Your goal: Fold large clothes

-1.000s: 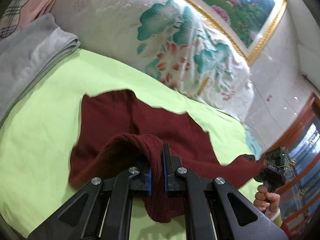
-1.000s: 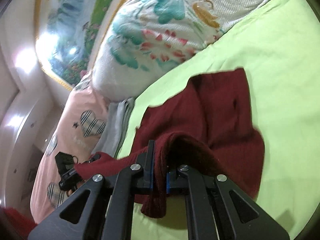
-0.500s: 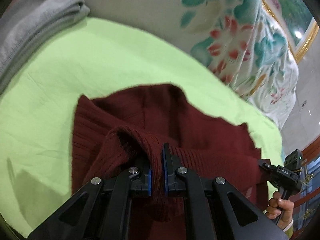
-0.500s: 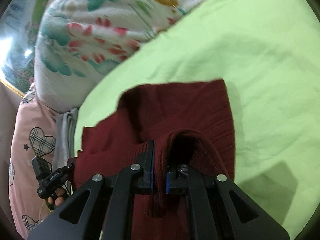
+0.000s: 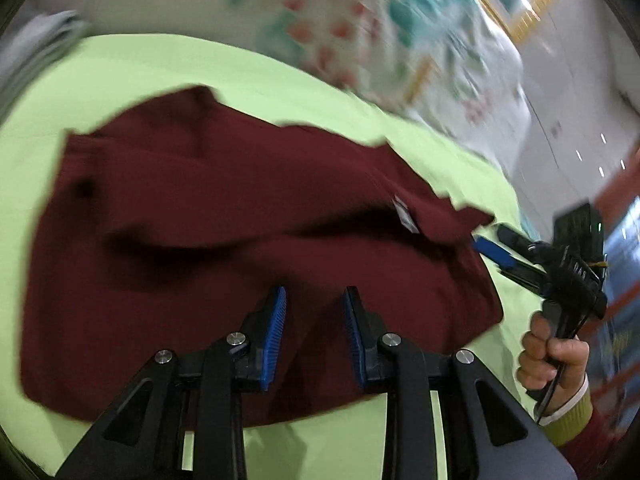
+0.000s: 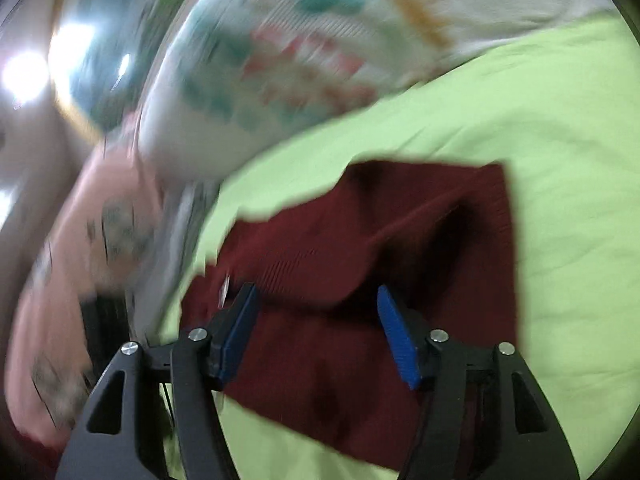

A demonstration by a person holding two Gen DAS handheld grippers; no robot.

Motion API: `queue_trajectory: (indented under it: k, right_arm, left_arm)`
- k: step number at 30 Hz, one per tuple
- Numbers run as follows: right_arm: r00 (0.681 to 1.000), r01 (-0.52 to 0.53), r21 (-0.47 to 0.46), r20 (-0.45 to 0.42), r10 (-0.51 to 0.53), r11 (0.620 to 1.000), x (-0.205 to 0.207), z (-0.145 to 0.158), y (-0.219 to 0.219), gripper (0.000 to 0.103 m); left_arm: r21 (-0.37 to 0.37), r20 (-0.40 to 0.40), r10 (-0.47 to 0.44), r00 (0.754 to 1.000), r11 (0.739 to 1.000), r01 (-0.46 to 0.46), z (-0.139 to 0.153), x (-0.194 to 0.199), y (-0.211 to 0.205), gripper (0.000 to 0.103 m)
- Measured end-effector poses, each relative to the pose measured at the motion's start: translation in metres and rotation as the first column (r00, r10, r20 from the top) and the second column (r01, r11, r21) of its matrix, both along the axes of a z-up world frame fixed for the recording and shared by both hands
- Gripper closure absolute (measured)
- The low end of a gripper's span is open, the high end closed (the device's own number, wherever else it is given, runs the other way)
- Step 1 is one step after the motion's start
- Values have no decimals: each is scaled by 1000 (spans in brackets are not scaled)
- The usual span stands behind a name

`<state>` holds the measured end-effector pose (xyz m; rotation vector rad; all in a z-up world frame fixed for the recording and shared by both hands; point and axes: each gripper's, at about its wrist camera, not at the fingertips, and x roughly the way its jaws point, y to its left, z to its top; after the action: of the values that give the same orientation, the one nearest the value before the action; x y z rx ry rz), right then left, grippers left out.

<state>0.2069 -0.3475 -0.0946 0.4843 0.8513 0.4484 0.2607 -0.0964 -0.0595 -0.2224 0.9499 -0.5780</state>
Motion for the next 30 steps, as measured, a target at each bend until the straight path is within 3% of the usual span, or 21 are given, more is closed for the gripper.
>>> queue_trajectory:
  k: [3, 7, 13, 15, 19, 26, 30]
  right_arm:
    - [996, -75, -140, -60, 67, 987, 12, -15, 28, 44]
    - [994, 5, -232, -101, -29, 973, 37, -31, 13, 49]
    - [981, 169, -187, -59, -182, 968, 68, -27, -30, 49]
    - [969, 230, -200, -42, -243, 952, 69, -26, -43, 49]
    - [953, 291, -128, -55, -299, 948, 63, -30, -63, 49]
    - [925, 374, -103, -35, -379, 922, 35, -13, -68, 49]
    - [926, 375, -44, -34, -377, 926, 13, -7, -61, 49]
  left_arm:
    - [35, -13, 3, 1000, 999, -2, -7, 18, -13, 75]
    - [29, -23, 57, 998, 998, -56, -7, 51, 2, 80]
    - [67, 9, 179, 984, 982, -179, -2, 100, 33, 80]
    - [86, 11, 226, 974, 970, -226, -4, 114, 43, 80]
    - [82, 0, 295, 955, 952, -294, -11, 126, 71, 80]
    - [8, -15, 416, 909, 910, -416, -5, 106, 125, 80]
    - [-40, -33, 420, 907, 906, -421, 2, 66, 138, 80]
